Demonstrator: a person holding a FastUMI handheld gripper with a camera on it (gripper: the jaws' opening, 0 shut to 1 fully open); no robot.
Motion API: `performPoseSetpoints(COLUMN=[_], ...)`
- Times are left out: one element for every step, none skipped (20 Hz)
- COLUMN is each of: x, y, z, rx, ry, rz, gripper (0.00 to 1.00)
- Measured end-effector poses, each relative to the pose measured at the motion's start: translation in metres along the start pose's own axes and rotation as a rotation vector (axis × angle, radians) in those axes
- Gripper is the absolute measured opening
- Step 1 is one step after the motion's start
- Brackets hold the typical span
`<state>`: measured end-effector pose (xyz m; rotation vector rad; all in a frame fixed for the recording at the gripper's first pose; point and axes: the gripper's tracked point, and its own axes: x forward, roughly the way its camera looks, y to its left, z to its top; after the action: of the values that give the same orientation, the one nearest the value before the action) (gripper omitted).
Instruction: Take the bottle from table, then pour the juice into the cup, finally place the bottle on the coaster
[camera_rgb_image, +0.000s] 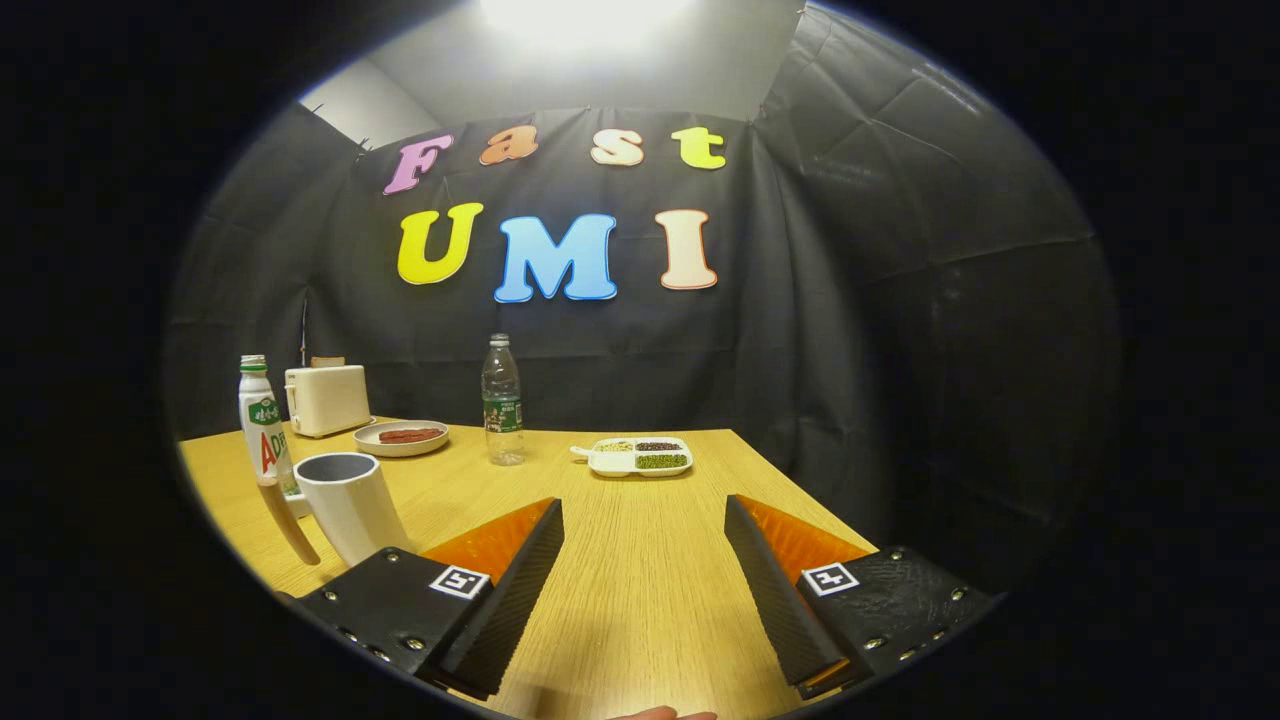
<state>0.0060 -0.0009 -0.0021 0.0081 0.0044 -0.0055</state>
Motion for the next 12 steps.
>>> performPoseSetpoints(x=[0.003,0.013,0.025,0.037,0.044,0.047,0.052,0.057,0.060,0.064,0.067,0.067], y=[0.000,-0.001,0.000,0.002,0.003,-0.001,-0.003,-0.008,-0.011,-0.011,-0.010,-0.010], z=[-0.001,-0.005,-0.006,-0.008,-0.006,-0.003,-0.003,-0.005,-0.002,0.005,0.018,0.032], rx=[0.000,-0.001,-0.002,-0.005,-0.007,-0.002,0.008,0.015,0.016,0.009,0.000,-0.007], ry=[0.012,0.033,0.049,0.062,0.052,0.043,0.044,0.052,0.051,0.034,0.000,-0.039], rz=[-0.001,-0.003,-0.005,-0.006,-0.007,-0.011,-0.021,-0.035,-0.049,-0.058,-0.063,-0.071], gripper=[0.98,0.98,0.98,0.98,0.98,0.98,0.98,0.98,0.98,0.98,0.98,0.98])
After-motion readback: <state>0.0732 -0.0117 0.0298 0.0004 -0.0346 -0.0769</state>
